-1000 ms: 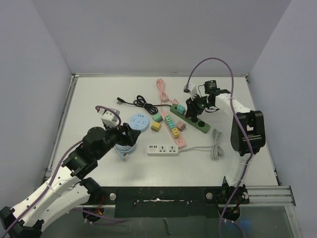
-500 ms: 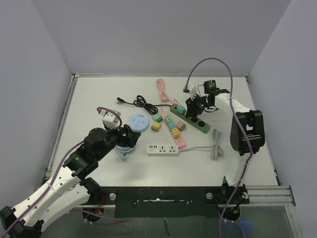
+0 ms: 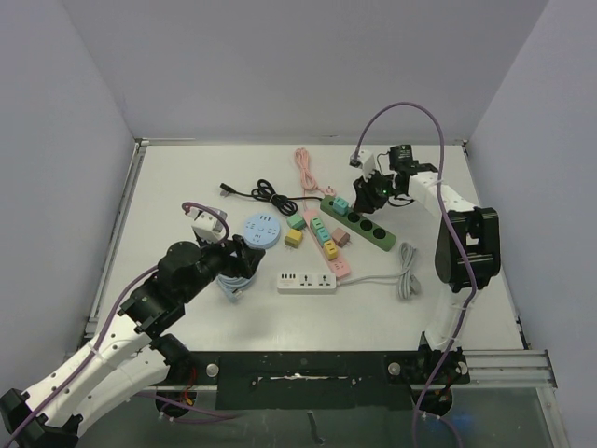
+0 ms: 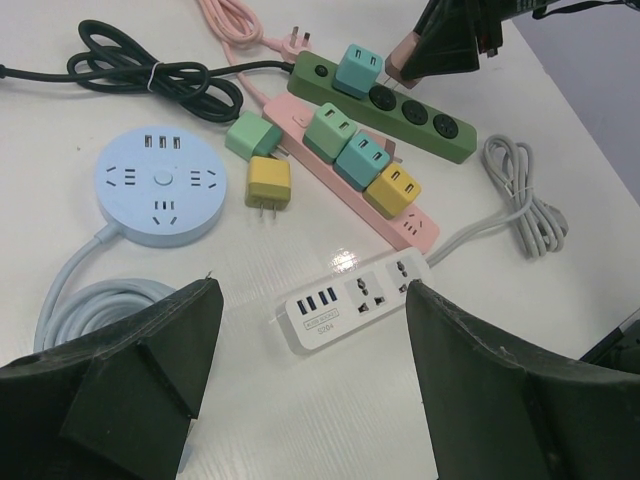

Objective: Insert the plug

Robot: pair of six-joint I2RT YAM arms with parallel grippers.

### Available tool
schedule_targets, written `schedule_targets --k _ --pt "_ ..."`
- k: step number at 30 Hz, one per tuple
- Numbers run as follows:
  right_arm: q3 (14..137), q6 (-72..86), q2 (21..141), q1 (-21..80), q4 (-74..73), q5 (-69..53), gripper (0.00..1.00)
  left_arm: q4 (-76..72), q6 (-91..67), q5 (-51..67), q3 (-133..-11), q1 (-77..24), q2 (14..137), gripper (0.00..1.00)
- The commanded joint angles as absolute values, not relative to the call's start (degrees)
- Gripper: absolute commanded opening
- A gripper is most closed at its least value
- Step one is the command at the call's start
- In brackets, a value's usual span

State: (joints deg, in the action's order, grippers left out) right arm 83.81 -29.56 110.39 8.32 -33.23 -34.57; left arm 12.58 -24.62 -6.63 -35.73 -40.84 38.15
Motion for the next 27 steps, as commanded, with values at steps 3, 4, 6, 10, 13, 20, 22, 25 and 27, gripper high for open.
schedule_targets --k 3,4,6,10,13,20,22,25,27 --pt "87.4 -32.3 111.7 8.7 -35.2 -35.5 0.0 8.9 -23.7 -5.9 -35.5 -41.0 37.4 0.73" --pt "87.6 -32.6 112.0 8.9 -35.8 -35.7 0.0 8.8 -23.7 -5.9 -35.4 -41.0 37.4 0.73" --pt "88.0 -33.4 112.7 9.3 -36.8 -35.8 0.0 8.9 -23.6 -5.9 -35.3 -41.0 37.4 0.73" --pt "88.5 -33.6 114.0 9.9 -37.5 -35.0 0.0 8.7 -23.6 -5.9 -35.2 -41.0 37.4 0.73" --pt "88.4 -33.2 114.8 10.4 -37.1 -33.0 0.0 8.8 -23.6 -5.8 -35.2 -41.0 37.5 0.73" --pt "89.1 -34.5 115.4 11.2 -40.6 -29.5 0.0 8.6 -23.6 -5.7 -35.2 -41.0 37.9 0.73" --pt "89.1 -35.3 114.8 11.2 -42.0 -29.6 0.0 8.5 -23.6 -5.7 -35.1 -41.0 38.0 0.73" --pt "89.0 -35.8 113.7 11.2 -43.0 -30.0 0.0 8.4 -23.6 -5.6 -35.2 -41.0 38.1 0.73" --pt "89.1 -35.7 113.5 11.3 -42.9 -29.8 0.0 8.4 -23.7 -5.5 -35.1 -41.0 38.2 0.73"
